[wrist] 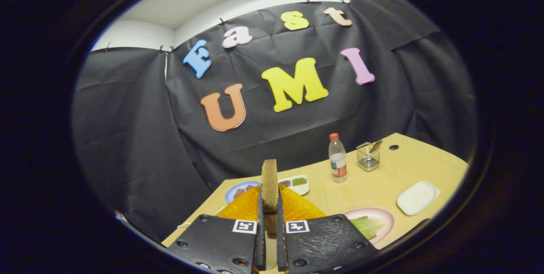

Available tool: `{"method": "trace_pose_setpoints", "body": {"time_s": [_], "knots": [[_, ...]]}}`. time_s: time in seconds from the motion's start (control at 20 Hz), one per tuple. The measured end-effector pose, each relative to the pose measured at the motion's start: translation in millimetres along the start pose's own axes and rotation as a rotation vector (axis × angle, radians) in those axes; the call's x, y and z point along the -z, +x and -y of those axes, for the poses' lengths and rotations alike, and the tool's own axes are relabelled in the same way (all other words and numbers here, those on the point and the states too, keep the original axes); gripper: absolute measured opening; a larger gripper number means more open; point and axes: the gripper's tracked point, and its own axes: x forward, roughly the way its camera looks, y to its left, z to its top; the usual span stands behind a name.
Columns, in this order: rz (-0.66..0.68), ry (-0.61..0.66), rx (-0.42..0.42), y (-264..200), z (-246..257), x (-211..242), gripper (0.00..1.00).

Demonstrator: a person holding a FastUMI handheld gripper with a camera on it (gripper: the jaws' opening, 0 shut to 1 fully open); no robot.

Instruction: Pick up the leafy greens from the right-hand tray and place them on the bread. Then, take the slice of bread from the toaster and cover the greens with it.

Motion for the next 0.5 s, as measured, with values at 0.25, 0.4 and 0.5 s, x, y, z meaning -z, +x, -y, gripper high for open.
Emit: {"method": "trace_pose_setpoints", "body": {"time_s": [0.25,0.4,0.5], "knots": [[-0.057,0.028,0.052,8,75,30,0.10],[-0.091,0.051,0.061,9,100,51,0.10],[-0.111,0.069,0.063,10,106,64,0.10]]}}
